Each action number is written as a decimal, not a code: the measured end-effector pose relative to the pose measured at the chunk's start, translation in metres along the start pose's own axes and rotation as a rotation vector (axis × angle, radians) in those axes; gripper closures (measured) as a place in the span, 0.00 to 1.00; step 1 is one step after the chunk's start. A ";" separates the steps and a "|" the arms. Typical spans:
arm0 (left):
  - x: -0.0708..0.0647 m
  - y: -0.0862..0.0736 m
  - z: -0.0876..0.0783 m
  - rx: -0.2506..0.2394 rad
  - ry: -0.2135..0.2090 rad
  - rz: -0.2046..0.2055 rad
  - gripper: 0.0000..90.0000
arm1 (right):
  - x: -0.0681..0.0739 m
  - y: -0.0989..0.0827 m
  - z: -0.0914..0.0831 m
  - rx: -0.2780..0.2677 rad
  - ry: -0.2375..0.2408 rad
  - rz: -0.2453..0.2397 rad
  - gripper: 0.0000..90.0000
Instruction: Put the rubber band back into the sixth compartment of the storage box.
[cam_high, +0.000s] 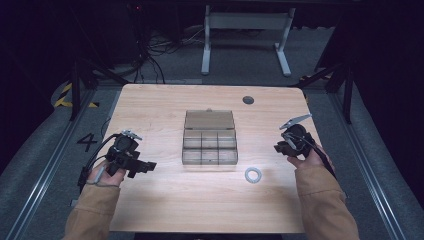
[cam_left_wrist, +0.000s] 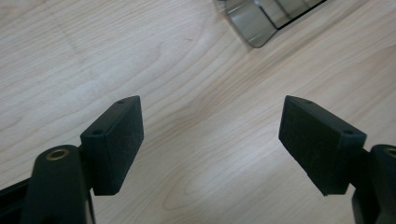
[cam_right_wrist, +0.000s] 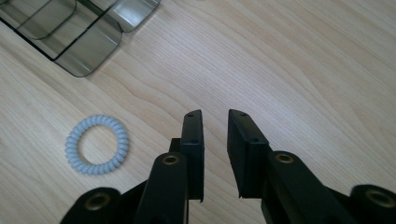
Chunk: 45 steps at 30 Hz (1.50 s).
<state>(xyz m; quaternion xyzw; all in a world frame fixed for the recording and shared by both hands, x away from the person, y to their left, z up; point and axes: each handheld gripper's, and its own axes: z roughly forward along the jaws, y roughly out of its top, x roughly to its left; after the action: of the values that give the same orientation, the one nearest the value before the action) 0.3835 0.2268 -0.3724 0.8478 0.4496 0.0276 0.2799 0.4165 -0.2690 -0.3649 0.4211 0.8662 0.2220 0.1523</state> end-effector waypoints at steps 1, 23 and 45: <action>0.000 0.000 0.000 0.000 0.000 0.000 0.24 | 0.000 0.000 0.000 0.000 0.000 0.000 0.86; -0.008 0.008 0.001 0.002 0.021 0.067 0.24 | 0.033 0.004 -0.004 0.054 0.098 -0.160 0.84; -0.011 0.017 0.005 0.009 0.015 0.099 0.24 | 0.060 0.006 -0.005 0.096 0.221 -0.195 0.90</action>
<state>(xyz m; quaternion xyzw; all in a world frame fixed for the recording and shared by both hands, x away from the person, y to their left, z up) 0.3914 0.2084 -0.3659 0.8700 0.4095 0.0459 0.2708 0.3824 -0.2196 -0.3617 0.3149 0.9240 0.2093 0.0566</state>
